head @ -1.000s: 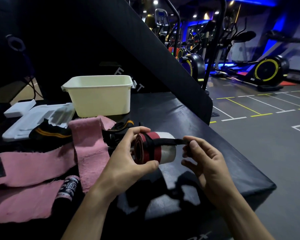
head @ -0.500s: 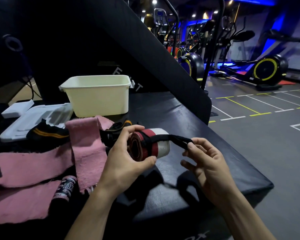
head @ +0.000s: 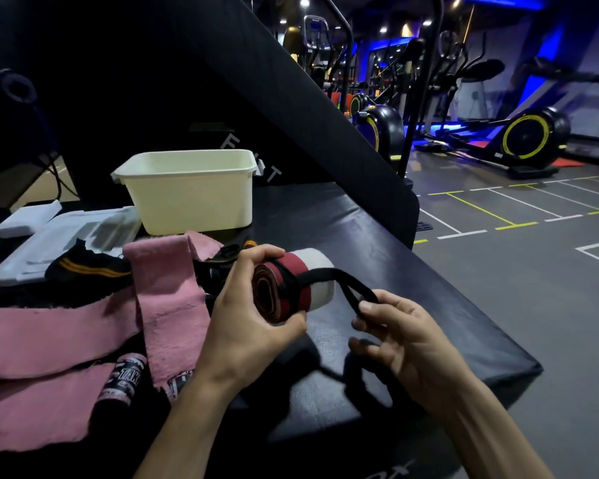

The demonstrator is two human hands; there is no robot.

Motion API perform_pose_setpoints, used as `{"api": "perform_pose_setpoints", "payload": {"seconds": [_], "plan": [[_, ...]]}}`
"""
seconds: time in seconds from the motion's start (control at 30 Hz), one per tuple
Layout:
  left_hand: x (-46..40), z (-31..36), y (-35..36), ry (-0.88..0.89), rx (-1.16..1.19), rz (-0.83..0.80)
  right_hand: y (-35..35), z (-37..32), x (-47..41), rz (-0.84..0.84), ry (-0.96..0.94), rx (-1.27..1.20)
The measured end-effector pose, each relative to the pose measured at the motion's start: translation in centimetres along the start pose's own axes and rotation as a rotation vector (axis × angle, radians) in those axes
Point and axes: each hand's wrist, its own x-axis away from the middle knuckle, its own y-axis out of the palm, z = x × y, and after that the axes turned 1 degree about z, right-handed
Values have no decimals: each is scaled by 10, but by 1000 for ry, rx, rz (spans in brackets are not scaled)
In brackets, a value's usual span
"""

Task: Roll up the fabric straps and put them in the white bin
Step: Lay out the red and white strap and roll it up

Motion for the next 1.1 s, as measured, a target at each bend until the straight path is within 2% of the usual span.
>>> {"api": "perform_pose_setpoints", "payload": {"seconds": [0.27,0.5,0.7,0.87,1.0,1.1], "plan": [[5,-5,21,-112,48,-64,8,7,0,-53,-100,20],[1,-6,23,-186,60,29,0,-1,-3,119,-257,-156],[-3,-3,28,-291,113,121,4,-5,1,124,-267,-288],[-10,1,33,-505,483,210,24,15,-3,-63,-166,-339],[-10,10,30,-658,861,97,33,21,-8,5,-150,-291],[-8,15,26,-699,1035,-9,34,23,-14,97,-180,-229]]}}
